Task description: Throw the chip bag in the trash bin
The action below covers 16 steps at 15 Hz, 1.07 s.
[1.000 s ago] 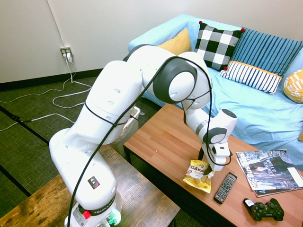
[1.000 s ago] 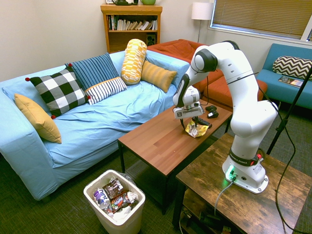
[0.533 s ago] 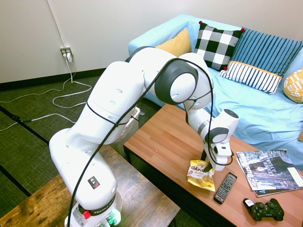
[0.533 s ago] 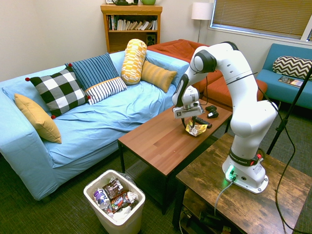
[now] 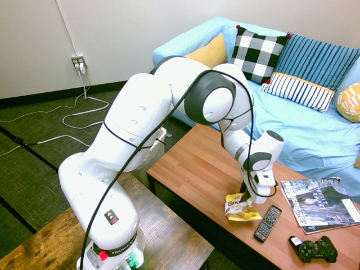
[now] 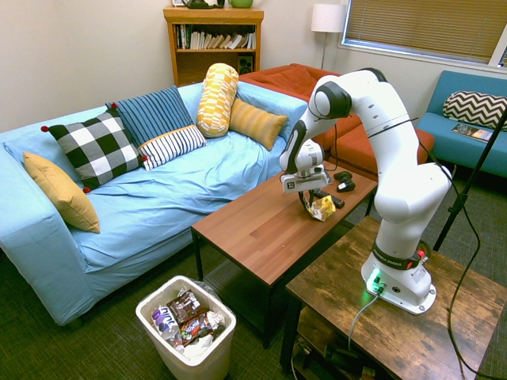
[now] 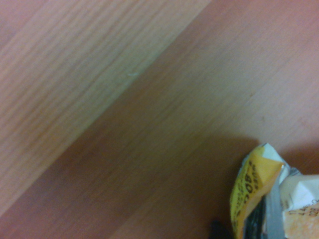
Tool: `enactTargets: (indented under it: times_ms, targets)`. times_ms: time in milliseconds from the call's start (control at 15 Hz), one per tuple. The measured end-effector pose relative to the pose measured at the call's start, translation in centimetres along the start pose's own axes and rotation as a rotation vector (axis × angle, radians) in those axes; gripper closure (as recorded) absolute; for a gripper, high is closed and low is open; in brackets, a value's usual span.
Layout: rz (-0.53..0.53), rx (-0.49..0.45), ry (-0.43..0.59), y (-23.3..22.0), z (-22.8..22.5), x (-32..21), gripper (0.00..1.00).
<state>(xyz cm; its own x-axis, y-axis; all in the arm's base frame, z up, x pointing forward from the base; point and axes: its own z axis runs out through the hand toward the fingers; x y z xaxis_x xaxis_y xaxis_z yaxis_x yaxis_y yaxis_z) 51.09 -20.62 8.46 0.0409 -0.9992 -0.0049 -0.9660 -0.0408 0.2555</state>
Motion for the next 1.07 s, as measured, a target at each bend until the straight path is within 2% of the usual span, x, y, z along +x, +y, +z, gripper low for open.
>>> enactTargets:
  times_ms: [200,333,533,733,1067]
  targets:
    - [-0.022,0.023,0.003,-0.1,-1.3,0.1,1.0]
    - [-0.049,0.075,0.007,0.3,-4.8,-0.3,1.0]
    - [-0.114,0.168,0.022,1.7,-11.6,-4.0,1.0]
    - [-0.213,0.253,0.073,3.2,-18.2,-11.5,1.0]
    - [-0.33,0.344,0.162,7.8,-26.9,-29.8,1.0]
